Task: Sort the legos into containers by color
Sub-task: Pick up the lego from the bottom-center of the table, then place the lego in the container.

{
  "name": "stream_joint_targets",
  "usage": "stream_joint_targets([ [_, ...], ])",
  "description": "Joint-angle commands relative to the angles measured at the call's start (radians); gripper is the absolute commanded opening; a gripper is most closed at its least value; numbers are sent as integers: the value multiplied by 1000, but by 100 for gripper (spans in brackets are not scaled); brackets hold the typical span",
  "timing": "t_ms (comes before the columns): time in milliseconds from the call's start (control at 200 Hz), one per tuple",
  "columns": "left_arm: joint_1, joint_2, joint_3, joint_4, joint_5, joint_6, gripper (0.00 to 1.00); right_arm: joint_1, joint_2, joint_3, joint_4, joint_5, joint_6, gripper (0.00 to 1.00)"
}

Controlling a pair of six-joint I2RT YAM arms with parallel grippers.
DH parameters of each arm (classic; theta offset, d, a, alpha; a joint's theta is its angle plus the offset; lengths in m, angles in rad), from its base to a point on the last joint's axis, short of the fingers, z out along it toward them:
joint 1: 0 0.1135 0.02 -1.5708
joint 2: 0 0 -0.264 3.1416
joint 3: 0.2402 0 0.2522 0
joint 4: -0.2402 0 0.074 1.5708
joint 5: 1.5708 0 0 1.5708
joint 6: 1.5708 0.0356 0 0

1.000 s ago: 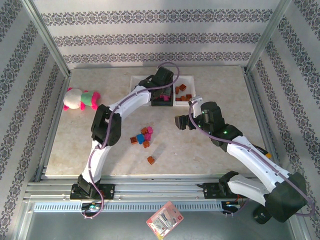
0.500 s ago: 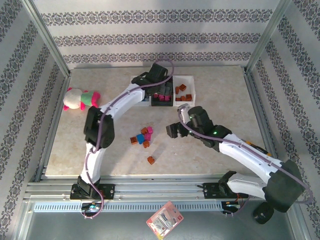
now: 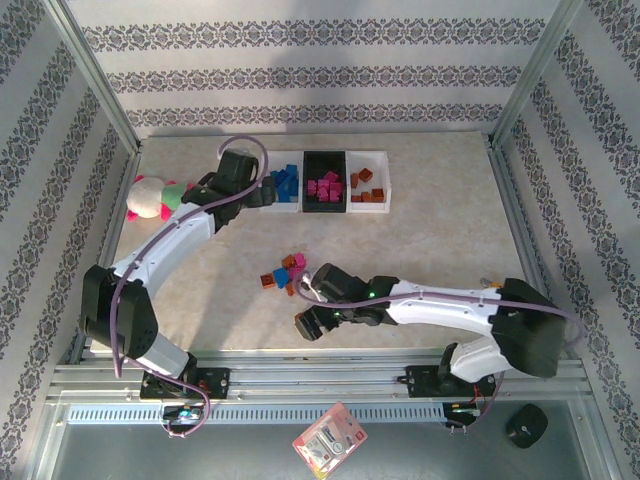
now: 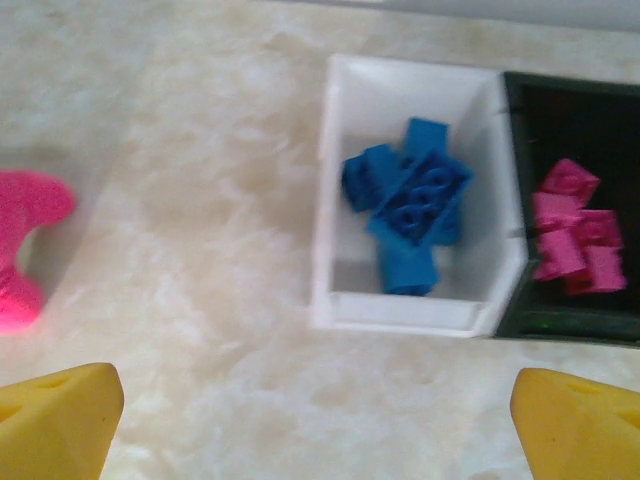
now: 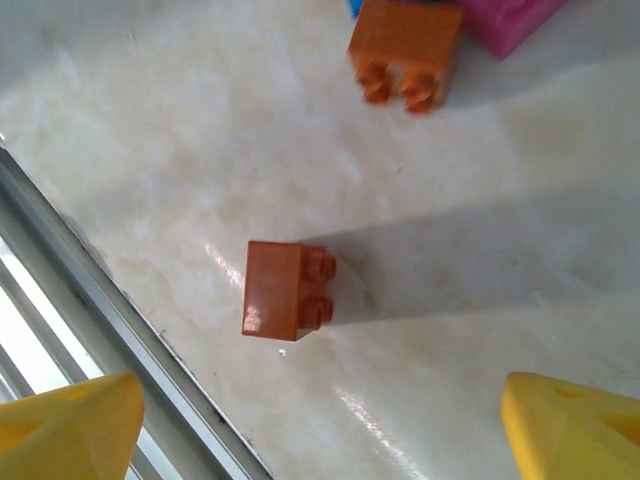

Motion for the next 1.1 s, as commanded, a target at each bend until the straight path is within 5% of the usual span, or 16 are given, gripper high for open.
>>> stream_joint_targets([
  [0, 17, -73, -54, 18, -28, -31, 99, 22, 65, 75, -43, 21, 22, 88],
  [345, 33, -117, -111, 12, -25, -24, 99, 45, 261, 198, -94, -11, -7, 68],
  [635, 35, -122, -122, 7, -28, -10, 99, 41, 257, 214, -136, 42, 7, 30],
  [719, 34, -130, -129, 2, -26, -8, 100, 18, 205, 196, -142, 51, 19, 27],
  [889, 16, -141, -156, 15, 14, -8, 99, -85, 56, 160, -143, 116, 1, 27],
  [1099, -39, -135, -195, 23, 67, -37, 99, -364, 2, 229, -91, 178, -132, 27],
])
